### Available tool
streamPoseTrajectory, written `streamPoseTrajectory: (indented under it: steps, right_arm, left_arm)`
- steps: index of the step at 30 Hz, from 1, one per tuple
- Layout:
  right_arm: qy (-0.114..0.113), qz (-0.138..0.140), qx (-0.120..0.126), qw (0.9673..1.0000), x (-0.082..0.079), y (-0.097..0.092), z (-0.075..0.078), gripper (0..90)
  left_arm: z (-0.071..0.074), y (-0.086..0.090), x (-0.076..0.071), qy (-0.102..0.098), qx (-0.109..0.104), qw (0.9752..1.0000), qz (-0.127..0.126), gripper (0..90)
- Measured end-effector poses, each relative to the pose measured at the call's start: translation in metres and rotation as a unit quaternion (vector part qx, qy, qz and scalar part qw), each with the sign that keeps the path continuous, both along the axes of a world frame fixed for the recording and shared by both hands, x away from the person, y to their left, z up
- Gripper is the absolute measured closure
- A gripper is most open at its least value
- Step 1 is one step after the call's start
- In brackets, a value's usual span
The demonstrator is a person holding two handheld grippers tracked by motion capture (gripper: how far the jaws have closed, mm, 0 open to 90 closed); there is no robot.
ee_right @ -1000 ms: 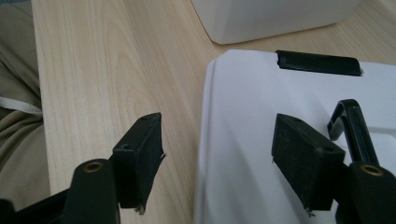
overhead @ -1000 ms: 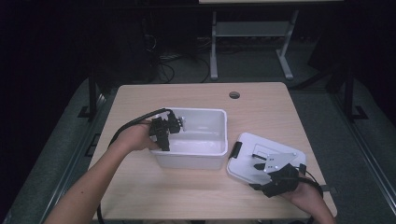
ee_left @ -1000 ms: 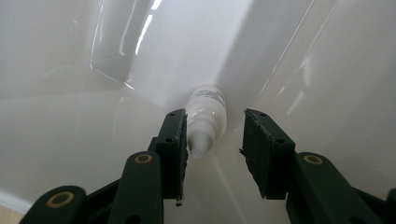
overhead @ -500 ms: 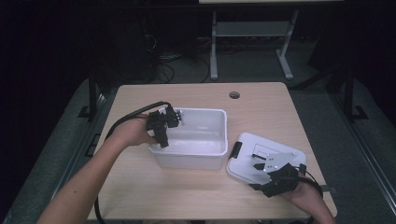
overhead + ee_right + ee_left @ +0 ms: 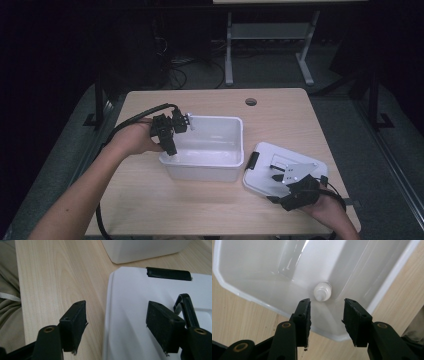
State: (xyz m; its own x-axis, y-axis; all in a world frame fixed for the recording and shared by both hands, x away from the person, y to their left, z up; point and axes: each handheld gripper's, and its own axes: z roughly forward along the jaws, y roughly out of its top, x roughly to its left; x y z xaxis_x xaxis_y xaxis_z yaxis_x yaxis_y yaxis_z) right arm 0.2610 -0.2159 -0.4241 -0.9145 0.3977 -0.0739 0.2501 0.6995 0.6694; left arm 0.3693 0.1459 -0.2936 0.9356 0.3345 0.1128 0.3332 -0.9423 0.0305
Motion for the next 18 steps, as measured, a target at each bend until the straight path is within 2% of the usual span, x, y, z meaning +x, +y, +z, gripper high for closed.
streamPoseTrajectory:
  steps: [10,18]
  right_arm:
    - [-0.001,-0.002,0.001,1.0,-0.001,0.001,0.002,31.9]
    - [-0.003,0.0,-0.002,1.0,-0.001,0.004,0.002,31.7]
  left_arm:
    - [0.016,0.01,-0.016,-0.006,-0.008,1.0,0.0,55.7]
    - [0.02,0.015,-0.031,-0.005,-0.011,0.9999,-0.003,55.7]
